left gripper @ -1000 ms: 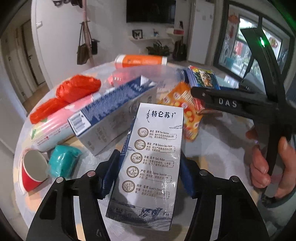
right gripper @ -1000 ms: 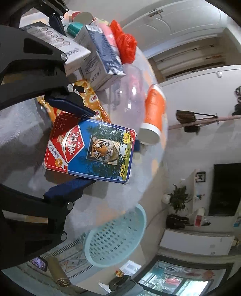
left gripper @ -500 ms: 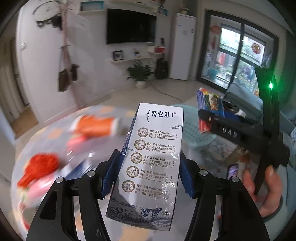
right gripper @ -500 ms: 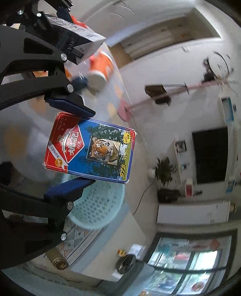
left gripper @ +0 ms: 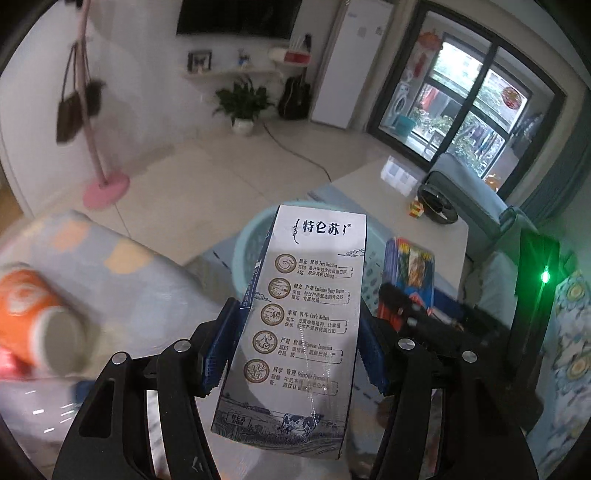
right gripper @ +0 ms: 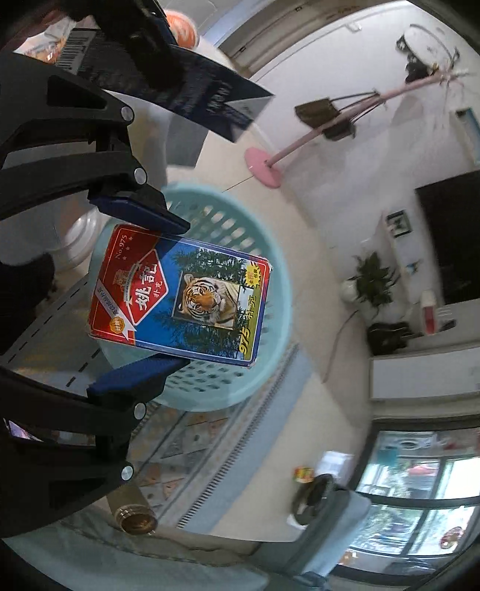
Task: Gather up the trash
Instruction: 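Carry both items to the blue basket and release them from both tools, then return both tools to the table over the remaining trash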
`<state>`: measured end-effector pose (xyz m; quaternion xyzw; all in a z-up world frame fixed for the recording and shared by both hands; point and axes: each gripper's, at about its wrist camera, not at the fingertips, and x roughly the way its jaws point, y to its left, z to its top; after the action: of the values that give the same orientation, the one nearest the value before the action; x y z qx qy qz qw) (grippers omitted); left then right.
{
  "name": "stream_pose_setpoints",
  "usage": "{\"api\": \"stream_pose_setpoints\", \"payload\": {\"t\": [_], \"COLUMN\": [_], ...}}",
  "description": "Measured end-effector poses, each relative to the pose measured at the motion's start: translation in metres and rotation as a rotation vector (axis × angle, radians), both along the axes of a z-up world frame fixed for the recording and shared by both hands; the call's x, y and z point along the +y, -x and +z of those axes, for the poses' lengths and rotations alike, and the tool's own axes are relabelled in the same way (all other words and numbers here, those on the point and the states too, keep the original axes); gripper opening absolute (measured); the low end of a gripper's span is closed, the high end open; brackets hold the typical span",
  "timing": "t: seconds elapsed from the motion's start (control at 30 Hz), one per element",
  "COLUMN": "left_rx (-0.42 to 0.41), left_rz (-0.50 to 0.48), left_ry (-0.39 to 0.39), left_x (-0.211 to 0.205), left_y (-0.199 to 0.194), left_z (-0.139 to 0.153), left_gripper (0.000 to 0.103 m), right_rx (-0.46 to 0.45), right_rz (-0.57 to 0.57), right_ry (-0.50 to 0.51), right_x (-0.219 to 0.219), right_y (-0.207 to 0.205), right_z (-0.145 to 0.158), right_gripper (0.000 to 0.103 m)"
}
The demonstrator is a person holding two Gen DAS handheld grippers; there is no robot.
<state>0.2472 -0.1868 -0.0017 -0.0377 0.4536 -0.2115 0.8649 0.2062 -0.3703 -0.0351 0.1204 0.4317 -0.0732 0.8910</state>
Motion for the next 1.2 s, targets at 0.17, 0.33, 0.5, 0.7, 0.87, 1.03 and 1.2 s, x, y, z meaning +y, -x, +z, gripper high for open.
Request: {"api": "stream_pose_setpoints", "payload": {"t": [0.17, 0.33, 0.5, 0.7, 0.87, 1.03, 1.2], "left_rx": [0.021, 0.031, -0.004, -0.064, -0.12, -0.176, -0.225], "left_rz": [-0.004, 0.002, 0.011, 0.032, 0.052, 0.09, 0.165], "left_ry": [-0.039, -0.018, -0.009, 0.026, 0.047, 0.058, 0.037], "left_x": [-0.014, -0.02, -0.015, 0.0, 0.023, 0.057, 0.104], "left_y": [-0.015, -0.024, -0.019, 0.003, 0.032, 0.07, 0.113], "left_z": [-0.025, -0.029, -0.02, 0.007, 0.029, 0.054, 0.07], "left_gripper": [0.055, 0.055, 0.063, 0.063, 0.063, 0.063, 0.063], "right_rx": [0.079, 0.092, 0.071, 0.026, -0.034, -0.116, -0.187], "right_rz": [0.001, 0.008, -0.004, -0.016, 0.016, 0.08, 0.172], "right_ry": [-0.014, -0.013, -0.029, -0.042, -0.042, -0.031, -0.012], "right_x": [-0.006, -0.01, -0.018, -0.021, -0.006, 0.025, 0.072], "right_y": [-0.016, -0.02, -0.018, -0.004, 0.017, 0.045, 0.071], "right_z": [-0.034, -0.041, -0.032, -0.011, 0.021, 0.058, 0.091], "right_gripper": [0.062, 0.063, 0.064, 0.064, 0.064, 0.064, 0.064]}}
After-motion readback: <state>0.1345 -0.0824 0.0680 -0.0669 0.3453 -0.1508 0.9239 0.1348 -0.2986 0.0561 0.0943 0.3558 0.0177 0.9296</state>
